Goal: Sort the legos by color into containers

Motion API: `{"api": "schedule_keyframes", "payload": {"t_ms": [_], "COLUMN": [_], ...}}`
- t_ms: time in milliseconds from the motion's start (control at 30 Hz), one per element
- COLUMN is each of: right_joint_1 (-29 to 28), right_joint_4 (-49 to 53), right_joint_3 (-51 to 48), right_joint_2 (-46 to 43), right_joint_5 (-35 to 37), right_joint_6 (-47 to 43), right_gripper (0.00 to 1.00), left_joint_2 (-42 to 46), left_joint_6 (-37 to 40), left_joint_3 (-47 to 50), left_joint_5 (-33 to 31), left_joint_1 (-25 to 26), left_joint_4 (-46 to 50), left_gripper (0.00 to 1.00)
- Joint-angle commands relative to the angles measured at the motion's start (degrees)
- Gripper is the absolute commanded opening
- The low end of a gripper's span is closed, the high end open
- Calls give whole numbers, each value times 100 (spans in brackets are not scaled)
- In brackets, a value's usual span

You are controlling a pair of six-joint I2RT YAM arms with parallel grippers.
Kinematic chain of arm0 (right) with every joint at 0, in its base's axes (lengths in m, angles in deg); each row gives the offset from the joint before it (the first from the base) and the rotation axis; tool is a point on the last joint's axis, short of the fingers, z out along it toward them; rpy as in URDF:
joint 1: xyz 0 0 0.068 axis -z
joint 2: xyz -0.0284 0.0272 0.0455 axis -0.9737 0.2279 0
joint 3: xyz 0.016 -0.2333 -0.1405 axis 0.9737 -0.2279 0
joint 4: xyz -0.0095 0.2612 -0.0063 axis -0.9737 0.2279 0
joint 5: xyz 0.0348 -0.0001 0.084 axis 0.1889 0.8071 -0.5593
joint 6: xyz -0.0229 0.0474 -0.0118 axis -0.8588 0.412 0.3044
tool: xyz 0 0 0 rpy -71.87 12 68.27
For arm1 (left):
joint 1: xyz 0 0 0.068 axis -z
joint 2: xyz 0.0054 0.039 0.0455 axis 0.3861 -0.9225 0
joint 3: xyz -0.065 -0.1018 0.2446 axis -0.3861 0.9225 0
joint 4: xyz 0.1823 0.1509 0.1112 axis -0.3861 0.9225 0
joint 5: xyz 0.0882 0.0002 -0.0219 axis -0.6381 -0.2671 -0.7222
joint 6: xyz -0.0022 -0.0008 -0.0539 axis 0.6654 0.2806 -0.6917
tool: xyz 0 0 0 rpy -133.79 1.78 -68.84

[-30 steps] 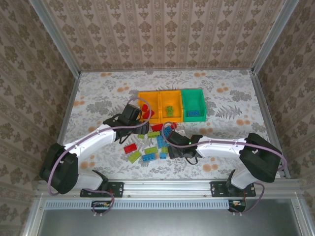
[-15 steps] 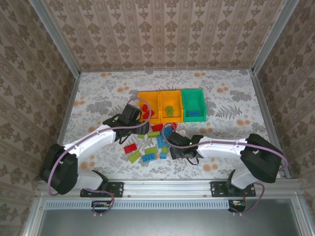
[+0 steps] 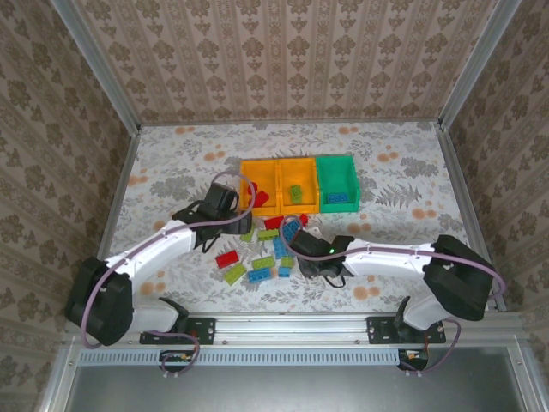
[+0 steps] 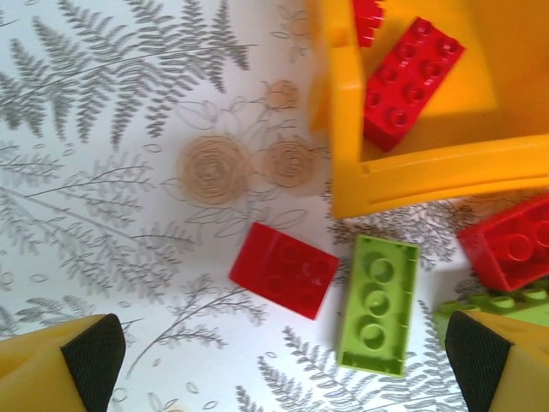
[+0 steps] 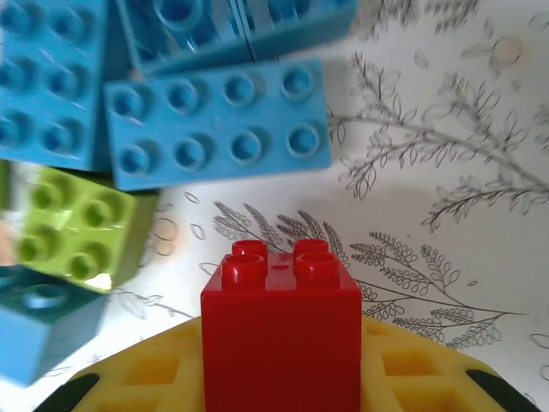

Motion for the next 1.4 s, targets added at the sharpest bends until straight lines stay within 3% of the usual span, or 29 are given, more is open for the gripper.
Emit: {"api": "schedule_keyframes", "payload": {"t_ms": [0,200,500,700,867,933,1067,1367], "right_joint_1": [-4,445,1171,1421,1534,1546,1575,1454], "right_joint_4": [99,-148,267,517,516,520,720,69], "right_joint_3": [530,1838,4371,5369,5726,5835,5995,4875], "right_joint_2": [-360,327,2404,3406,3872,3980,4091,2903], "right_joint_5": [228,-96,-613,-813,-844,-827,-819,-638], "right_joint_6": [-226,-752,-954,-846,-715,-714,-730,-744], "right_gripper": [29,30,31,35,45,56,65,76], "left_joint_2": [267,-112,-385,-395,-527,-599,-700,-842], "left_joint_6": [-88,-38,-379,-629,-776,-792,-832,-1158], "left_joint_3": [154,115,172,256,245,215,159,34], "left_joint_5": [-69,426,891,1050,1137,1163,1219,1218], "left_joint_1": [-267,-635,-636,-640,-636,-636,-635,-634], "left_joint_4": [191,266,92,9,-33,-23,-57,-40], "left_gripper": [100,99,96,96,96,96,96,96]}}
